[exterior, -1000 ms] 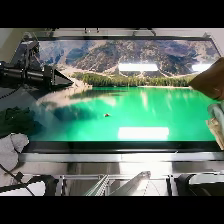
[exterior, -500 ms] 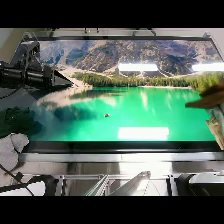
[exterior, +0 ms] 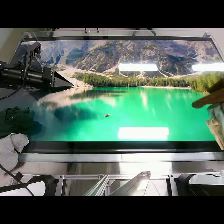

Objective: Fold the shirts.

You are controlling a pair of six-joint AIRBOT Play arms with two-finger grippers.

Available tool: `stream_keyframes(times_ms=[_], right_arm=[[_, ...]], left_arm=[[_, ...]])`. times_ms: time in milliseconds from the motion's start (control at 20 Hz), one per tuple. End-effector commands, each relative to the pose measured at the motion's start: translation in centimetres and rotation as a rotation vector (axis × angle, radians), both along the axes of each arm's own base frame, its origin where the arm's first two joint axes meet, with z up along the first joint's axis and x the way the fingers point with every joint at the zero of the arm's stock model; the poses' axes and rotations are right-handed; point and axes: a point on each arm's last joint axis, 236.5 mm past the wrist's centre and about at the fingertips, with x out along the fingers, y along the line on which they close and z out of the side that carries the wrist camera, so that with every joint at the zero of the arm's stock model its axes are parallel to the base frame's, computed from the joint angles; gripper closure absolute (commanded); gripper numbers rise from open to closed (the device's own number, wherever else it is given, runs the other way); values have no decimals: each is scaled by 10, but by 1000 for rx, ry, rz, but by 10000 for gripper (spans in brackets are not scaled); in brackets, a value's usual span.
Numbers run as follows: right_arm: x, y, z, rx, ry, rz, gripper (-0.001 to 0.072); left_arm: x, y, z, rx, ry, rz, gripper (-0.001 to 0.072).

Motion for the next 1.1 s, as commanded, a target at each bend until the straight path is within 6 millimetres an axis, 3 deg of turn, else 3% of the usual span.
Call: stream_keyframes(times_ms=[0, 100, 250, 450, 550, 600, 850, 950, 1050], right_arm=[[32, -9, 27, -78, -156, -28, 692], [43, -26, 47, -144, -252, -74, 692], [49, -33, 74, -289, -344, -38, 692], [40, -30, 83, -378, -341, 12, 692], [25, -32, 71, -364, -269, 15, 692], [14, -36, 55, -348, -193, 12, 693], [-69, -71, -45, -268, 272, -76, 693], [-87, -72, -60, -224, 366, -128, 693], [-113, -75, -59, -222, 463, -217, 693]], left_arm=[[0, 0, 0, 0, 0, 0, 510], [0, 0, 0, 0, 0, 0, 511], [2, 1, 0, 1, -4, 8, 511], [10, 2, -1, 6, -19, 37, 511], [9, 2, -1, 7, -19, 36, 511], [9, 2, -1, 7, -18, 35, 511], [-7, -1, 1, -5, 14, -27, 511], [-17, -3, 2, -12, 33, -65, 510], [-25, -5, 3, -17, 47, -98, 511]])
